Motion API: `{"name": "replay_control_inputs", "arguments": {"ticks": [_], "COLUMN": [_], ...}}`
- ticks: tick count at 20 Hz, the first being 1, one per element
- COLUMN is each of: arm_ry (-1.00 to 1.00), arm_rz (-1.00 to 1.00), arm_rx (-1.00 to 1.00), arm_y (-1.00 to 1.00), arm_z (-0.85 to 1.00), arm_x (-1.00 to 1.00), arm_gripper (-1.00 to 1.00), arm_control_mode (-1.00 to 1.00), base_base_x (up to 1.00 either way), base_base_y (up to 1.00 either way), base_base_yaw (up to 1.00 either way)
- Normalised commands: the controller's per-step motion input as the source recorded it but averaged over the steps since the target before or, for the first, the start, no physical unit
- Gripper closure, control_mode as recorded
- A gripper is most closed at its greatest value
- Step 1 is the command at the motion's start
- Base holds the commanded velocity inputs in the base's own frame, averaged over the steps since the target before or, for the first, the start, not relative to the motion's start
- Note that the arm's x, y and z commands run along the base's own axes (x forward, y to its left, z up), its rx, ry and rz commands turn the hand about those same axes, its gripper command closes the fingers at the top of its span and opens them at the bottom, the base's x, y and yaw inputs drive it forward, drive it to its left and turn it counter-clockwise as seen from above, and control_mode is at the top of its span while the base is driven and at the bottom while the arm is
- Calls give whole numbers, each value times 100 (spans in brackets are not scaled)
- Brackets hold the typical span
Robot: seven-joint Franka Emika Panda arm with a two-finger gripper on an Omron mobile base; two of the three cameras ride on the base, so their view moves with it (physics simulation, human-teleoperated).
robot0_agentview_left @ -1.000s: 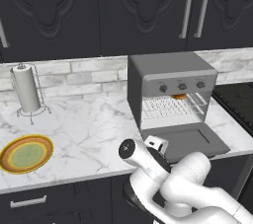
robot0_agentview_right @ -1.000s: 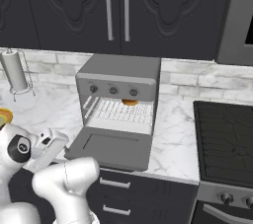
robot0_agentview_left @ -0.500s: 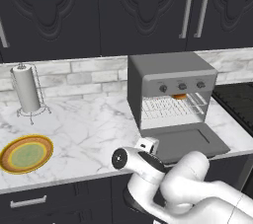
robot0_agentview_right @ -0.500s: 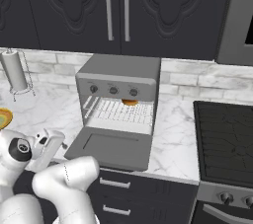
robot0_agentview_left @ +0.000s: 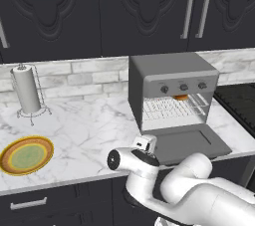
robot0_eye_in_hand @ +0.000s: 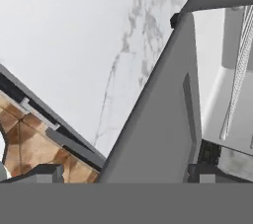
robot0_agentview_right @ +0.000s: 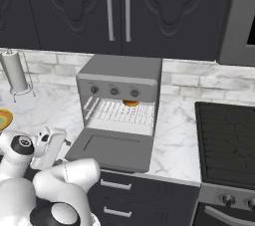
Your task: Pick up the bagel from the plate, place it on the toaster oven rack, close the door, and set the timer.
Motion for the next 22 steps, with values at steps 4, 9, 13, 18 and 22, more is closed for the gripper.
{"name": "replay_control_inputs", "arguments": {"ticks": [4,9,13,18,22], "arm_ry": [0,1,3,2,7], "arm_rz": [0,-2,-5,-7,-7], "arm_rx": [-10,-8,-7,-8,-5], "arm_y": [-16,-38,-39,-39,-33], "arm_z": [-8,-21,-19,-23,-51], "arm_x": [25,6,1,1,0], "arm_gripper": [-100,-100,-100,-100,-100], "arm_control_mode": [-100,-100,-100,-100,-100], "base_base_x": [0,0,0,0,0], "base_base_y": [0,0,0,0,0], "base_base_yaw": [0,0,0,0,0]}}
